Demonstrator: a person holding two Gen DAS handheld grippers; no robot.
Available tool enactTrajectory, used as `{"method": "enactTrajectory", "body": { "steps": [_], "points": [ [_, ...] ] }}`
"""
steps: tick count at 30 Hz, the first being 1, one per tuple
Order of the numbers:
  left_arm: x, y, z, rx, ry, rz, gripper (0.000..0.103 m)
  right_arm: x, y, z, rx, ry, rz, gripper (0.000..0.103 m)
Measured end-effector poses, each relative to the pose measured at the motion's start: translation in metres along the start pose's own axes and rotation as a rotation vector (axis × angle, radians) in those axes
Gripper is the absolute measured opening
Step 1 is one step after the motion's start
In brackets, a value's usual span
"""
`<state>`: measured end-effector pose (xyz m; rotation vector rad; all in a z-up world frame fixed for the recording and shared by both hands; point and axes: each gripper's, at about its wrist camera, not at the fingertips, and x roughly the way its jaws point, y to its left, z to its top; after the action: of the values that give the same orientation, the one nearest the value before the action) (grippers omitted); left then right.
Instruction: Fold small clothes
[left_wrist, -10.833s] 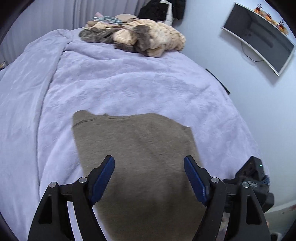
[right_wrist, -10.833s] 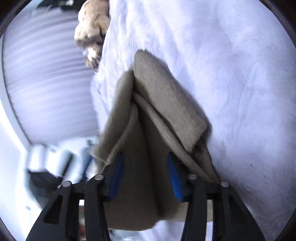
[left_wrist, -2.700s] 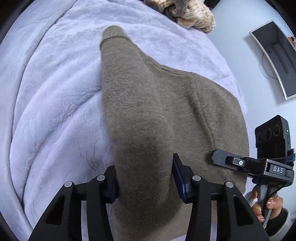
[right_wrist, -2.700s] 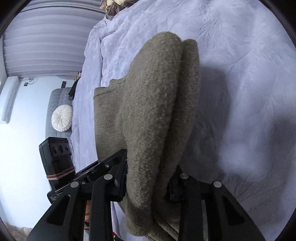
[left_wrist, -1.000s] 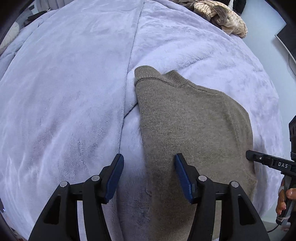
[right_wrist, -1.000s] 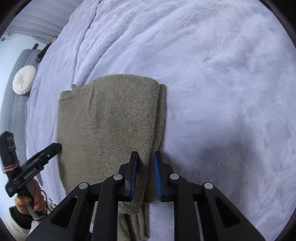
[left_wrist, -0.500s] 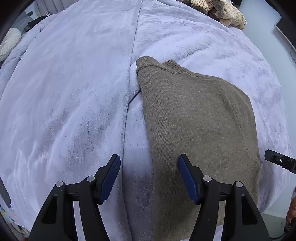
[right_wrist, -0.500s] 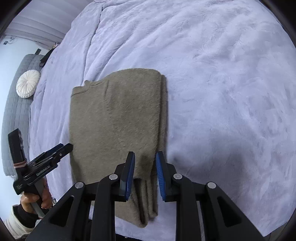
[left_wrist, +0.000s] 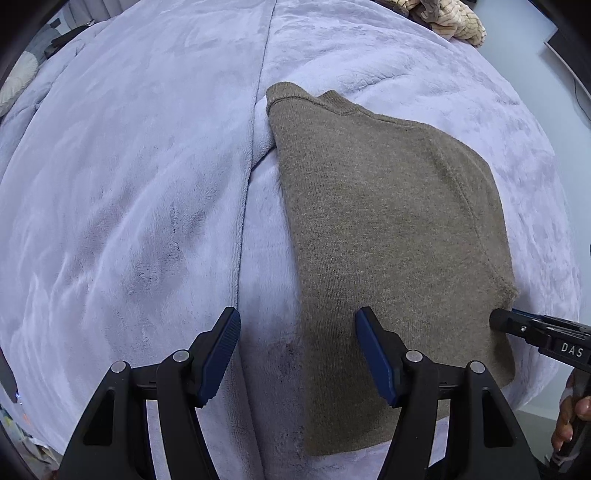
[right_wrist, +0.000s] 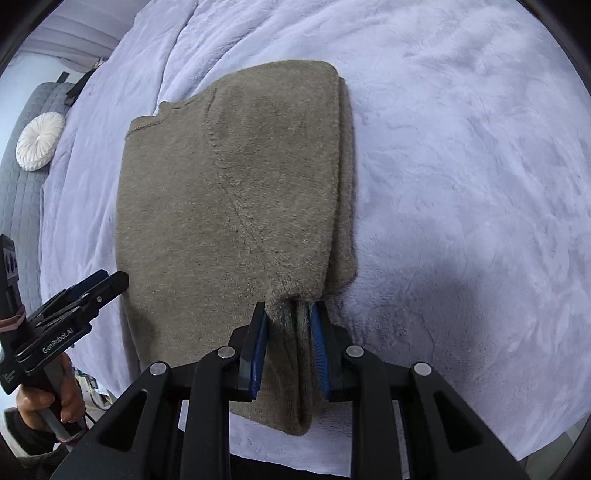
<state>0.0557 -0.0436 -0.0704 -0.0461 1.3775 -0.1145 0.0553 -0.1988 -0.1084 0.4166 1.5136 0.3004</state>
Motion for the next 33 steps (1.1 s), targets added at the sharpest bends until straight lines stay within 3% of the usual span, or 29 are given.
{"method": "enactTrajectory", "body": {
  "steps": [3, 6, 10, 12, 33],
  "points": [
    [-0.002, -0.001, -0.001, 0.014, -0.004, -0.029, 0.066, 0.003, -0.010, -0.002, 0.002, 0.009, -0.002, 0.025],
    [0.008, 0.002, -0.004, 0.007, 0.018, -0.061, 0.058, 0.011, -0.009, -0.002, -0.013, 0.020, -0.021, 0.025],
    [0.023, 0.016, -0.008, -0.049, 0.031, -0.106, 0.062, 0.024, -0.003, -0.001, -0.034, 0.025, -0.054, 0.033],
    [0.025, 0.021, -0.009, -0.069, 0.029, -0.098, 0.072, 0.031, -0.002, -0.001, -0.030, 0.025, -0.053, 0.037],
    [0.009, 0.014, -0.002, -0.055, 0.057, -0.059, 0.072, -0.017, -0.007, 0.009, 0.065, 0.003, -0.038, 0.041]
  ]
}}
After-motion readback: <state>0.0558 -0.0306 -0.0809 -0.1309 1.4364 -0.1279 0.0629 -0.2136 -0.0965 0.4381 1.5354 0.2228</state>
